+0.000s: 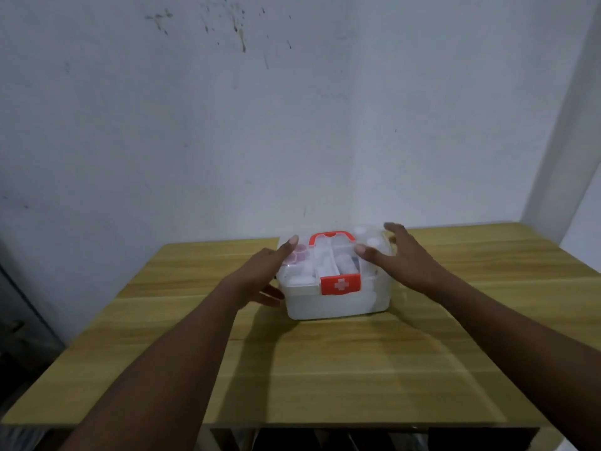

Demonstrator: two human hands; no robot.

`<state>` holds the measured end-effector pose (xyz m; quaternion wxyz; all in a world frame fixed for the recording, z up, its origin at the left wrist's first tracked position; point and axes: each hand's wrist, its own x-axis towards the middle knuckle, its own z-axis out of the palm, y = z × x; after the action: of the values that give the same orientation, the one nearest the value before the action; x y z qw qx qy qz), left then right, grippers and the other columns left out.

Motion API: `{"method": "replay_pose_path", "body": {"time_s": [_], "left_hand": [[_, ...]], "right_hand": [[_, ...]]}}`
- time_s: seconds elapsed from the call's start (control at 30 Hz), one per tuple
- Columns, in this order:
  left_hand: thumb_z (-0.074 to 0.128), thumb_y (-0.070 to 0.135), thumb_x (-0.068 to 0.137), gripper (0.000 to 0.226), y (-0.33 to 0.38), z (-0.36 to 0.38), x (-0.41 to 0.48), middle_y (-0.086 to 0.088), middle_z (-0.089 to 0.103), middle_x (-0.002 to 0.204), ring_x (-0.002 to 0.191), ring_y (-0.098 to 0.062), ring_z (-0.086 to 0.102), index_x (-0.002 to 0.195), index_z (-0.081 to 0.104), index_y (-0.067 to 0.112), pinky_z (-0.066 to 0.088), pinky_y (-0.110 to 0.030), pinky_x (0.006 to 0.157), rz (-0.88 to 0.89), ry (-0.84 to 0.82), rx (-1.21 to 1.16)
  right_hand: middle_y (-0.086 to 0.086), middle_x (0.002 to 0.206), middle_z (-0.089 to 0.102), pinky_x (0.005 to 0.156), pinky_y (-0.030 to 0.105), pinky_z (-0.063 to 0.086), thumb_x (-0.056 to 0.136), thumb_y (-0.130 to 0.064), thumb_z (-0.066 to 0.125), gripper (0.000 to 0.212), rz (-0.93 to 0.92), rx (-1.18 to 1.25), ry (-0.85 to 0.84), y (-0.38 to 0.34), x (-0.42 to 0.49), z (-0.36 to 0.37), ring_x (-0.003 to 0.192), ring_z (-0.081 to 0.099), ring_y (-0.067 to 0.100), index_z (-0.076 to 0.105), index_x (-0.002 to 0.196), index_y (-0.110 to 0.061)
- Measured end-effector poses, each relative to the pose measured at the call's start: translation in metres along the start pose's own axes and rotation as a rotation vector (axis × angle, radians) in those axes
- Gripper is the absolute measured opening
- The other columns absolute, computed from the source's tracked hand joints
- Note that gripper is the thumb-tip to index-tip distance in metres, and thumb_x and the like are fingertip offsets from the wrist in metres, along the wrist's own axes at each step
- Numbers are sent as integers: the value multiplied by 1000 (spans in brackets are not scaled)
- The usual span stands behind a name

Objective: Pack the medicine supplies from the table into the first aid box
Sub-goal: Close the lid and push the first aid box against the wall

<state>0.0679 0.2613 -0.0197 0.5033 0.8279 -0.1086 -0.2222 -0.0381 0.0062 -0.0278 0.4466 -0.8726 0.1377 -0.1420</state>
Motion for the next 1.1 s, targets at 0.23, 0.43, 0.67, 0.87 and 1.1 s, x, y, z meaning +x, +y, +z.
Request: {"method": "replay_pose_path", "body": {"time_s": [0.23, 0.43, 0.67, 0.87, 1.1], "left_hand": [[66, 74, 70, 87, 5, 25, 20, -9, 64, 126, 105, -28, 66, 133, 57, 14, 63, -42, 75, 115, 152, -124], [68, 81, 59, 96, 59, 85, 48, -3, 64, 130, 110, -24, 65, 130, 60, 16, 61, -39, 77, 262, 118, -145], [62, 94, 44, 115, 122, 165, 96, -3, 66, 128, 109, -24, 67, 133, 58, 22, 58, -46, 90, 303, -13, -144], [59, 97, 39, 120, 140, 200, 143, -4, 66, 128, 111, -24, 66, 133, 60, 23, 55, -48, 94, 281, -32, -140], [56, 89, 55, 109, 137, 205, 166, -4, 61, 134, 116, -26, 62, 137, 56, 17, 54, -48, 96, 233, -13, -75]], "right_hand": [[6, 115, 65, 84, 46, 59, 70, -63, 73, 73, 122, 225, 171, 11, 0, -10, 100, 65, 22, 57, 128, -22], [9, 123, 64, 91, 44, 55, 81, -45, 73, 61, 134, 183, 381, 27, 18, -76, 105, 61, 23, 56, 132, -17], [13, 131, 61, 93, 51, 55, 85, -42, 69, 58, 173, 71, 458, 58, 54, -172, 109, 63, 31, 53, 135, -16], [11, 131, 60, 93, 52, 54, 82, -43, 69, 58, 214, 38, 435, 85, 93, -202, 109, 63, 31, 55, 132, -17], [13, 133, 58, 92, 41, 51, 86, -37, 69, 55, 278, 40, 374, 109, 123, -188, 113, 59, 31, 54, 133, -13]]}}
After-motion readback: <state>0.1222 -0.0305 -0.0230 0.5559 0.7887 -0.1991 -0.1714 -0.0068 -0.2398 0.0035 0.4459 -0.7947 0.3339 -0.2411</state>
